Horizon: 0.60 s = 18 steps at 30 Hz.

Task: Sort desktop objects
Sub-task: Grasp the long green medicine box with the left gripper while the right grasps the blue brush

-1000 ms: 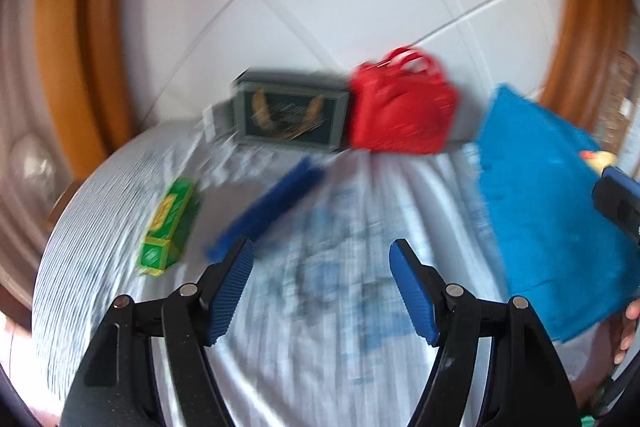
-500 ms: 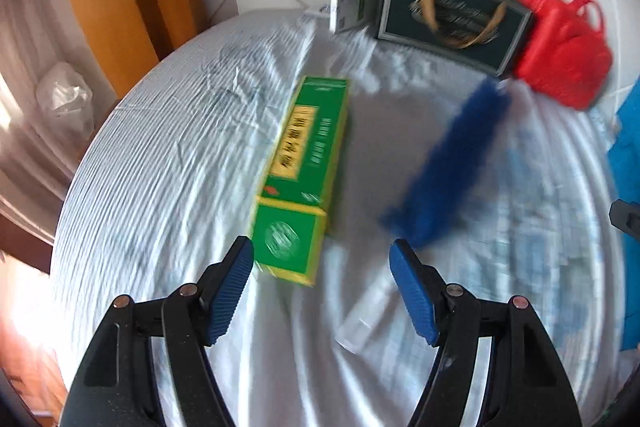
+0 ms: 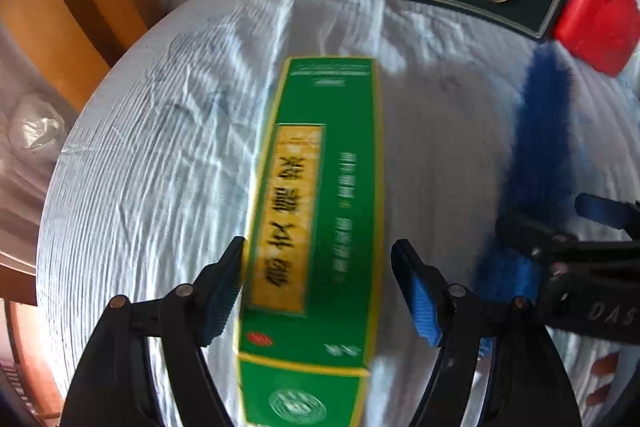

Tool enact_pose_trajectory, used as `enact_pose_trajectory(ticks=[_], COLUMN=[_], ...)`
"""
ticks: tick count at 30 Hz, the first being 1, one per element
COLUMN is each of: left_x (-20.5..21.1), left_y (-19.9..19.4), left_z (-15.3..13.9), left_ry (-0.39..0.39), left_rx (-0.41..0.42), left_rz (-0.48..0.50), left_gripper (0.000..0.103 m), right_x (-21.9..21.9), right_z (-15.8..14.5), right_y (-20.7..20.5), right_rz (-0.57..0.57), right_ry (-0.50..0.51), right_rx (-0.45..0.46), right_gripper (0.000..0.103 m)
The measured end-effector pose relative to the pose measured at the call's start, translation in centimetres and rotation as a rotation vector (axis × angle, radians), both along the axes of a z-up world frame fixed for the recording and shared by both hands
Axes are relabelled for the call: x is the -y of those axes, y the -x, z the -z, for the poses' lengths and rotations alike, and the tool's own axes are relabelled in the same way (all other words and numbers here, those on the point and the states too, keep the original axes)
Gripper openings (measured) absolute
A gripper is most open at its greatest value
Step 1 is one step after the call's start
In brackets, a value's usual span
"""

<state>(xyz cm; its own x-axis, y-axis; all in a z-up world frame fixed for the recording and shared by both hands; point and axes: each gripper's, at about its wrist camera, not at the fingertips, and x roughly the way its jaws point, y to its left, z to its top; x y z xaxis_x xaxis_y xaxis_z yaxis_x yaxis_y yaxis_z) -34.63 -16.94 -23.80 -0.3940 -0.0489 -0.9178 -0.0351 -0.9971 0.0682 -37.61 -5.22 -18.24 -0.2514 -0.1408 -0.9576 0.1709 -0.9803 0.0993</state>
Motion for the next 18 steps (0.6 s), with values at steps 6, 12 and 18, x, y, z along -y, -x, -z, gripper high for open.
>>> enact_pose_trajectory(ticks=[6, 12, 18], left_x=[0.3, -1.3, -0.8], left_y=[0.0, -1.1, -2.0], left_z=[1.7, 1.2, -2.0], left_ry=[-0.042, -0.002, 0.038], left_rx=[0.025, -0.006, -0.083], left_rz=[0.026, 0.047, 0.035], left_gripper=[0.054, 0.054, 0.054], right_x=[0.3, 0.0, -2.7], right_z=[1.4, -0.3, -1.7], right_y=[0.5, -0.6, -2.5], right_rz=[-0.026, -0.094, -0.131], right_ry=[-0.03, -0.103, -0.072], right_rx=[0.02, -0.011, -0.005], right_gripper=[0.103, 0.041, 0.028])
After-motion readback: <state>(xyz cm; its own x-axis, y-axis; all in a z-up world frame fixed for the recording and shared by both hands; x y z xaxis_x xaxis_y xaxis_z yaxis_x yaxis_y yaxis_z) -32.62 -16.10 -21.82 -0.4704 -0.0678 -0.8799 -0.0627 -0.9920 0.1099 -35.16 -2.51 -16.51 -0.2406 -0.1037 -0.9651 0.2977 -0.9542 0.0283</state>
